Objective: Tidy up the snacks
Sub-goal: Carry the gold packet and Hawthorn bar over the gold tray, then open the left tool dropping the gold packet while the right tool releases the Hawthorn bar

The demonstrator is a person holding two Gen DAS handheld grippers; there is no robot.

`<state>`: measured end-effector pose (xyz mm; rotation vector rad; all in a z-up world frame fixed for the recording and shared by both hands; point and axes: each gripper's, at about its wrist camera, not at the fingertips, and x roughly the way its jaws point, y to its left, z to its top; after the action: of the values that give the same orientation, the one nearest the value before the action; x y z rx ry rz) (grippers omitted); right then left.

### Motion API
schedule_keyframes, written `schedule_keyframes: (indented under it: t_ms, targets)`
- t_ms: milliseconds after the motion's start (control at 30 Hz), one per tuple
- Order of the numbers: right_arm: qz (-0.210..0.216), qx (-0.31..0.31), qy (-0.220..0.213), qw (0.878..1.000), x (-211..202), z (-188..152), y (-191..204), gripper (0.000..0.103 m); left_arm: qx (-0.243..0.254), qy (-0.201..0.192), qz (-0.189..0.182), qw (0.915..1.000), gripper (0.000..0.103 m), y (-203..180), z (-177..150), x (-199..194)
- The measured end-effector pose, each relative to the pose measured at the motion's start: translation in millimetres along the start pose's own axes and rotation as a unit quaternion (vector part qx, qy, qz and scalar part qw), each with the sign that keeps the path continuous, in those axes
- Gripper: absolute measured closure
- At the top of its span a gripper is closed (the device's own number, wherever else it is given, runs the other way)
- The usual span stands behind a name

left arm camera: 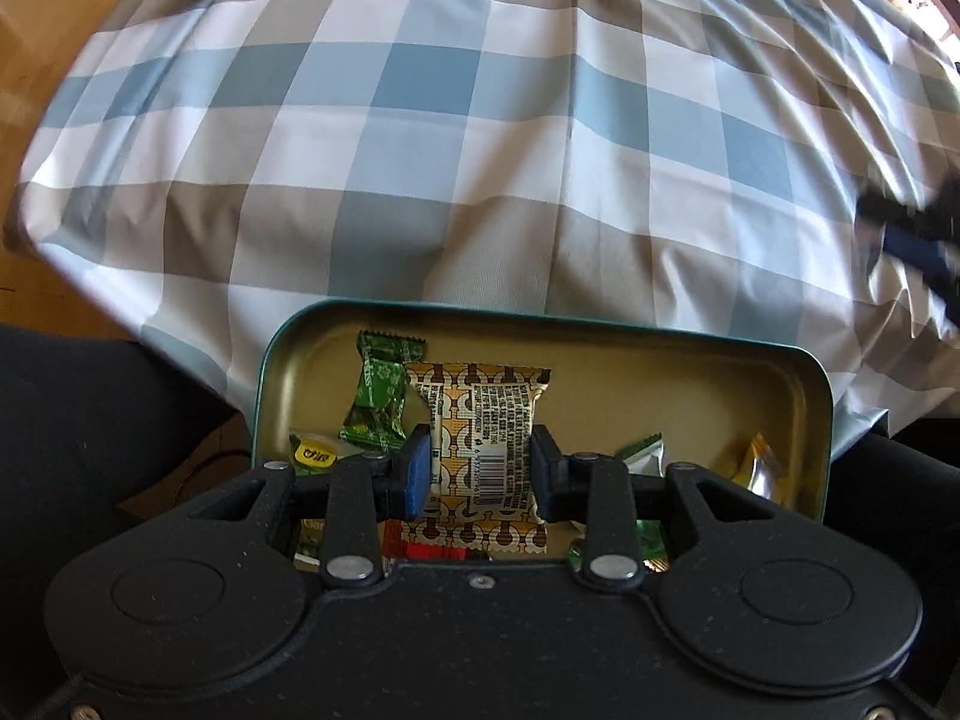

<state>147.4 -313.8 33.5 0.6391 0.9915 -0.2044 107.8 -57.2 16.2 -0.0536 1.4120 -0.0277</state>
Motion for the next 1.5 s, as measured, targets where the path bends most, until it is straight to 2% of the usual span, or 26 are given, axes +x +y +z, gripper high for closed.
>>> schedule_keyframes:
  t_ms: [167, 333, 533, 700, 900, 1133, 1233, 1333, 1500]
  targets:
    - [0.008, -0.010, 0.008, 1.000, -25, -45, 3, 0.082, -0.001, 0.003, -0.003, 1.0000, 0.061, 2, -7, 2]
    - [-0.020, -0.034, 0.017, 0.999, -40, -82, 17, 0.082, -0.002, -0.001, 0.002, 1.0000, 0.061, 4, -8, 4]
    - [-0.018, -0.037, 0.042, 0.998, -49, -112, 25, 0.082, -0.003, 0.000, 0.009, 1.0000, 0.061, 4, -7, 8]
    - [-0.041, -0.036, 0.048, 0.997, -50, -123, 23, 0.081, -0.002, 0.009, 0.009, 0.9999, 0.061, 1, -1, 12]
    - [-0.052, -0.031, 0.063, 0.996, -44, -125, 18, 0.081, -0.003, 0.017, 0.008, 0.9998, 0.061, -1, 6, 16]
    - [-0.055, -0.037, 0.060, 0.996, -38, -118, 23, 0.081, 0.008, 0.011, 0.008, 0.9999, 0.058, -3, 9, 15]
    - [-0.052, -0.040, 0.060, 0.996, -36, -116, 26, 0.078, 0.007, 0.013, 0.006, 0.9999, 0.057, -3, 10, 14]
    - [-0.046, -0.042, 0.059, 0.996, -35, -116, 28, 0.072, 0.012, 0.014, 0.009, 0.9998, 0.057, -5, 9, 14]
    - [-0.052, -0.059, 0.056, 0.995, -38, -120, 32, 0.071, 0.019, 0.016, 0.010, 0.9996, 0.057, -6, 3, 11]
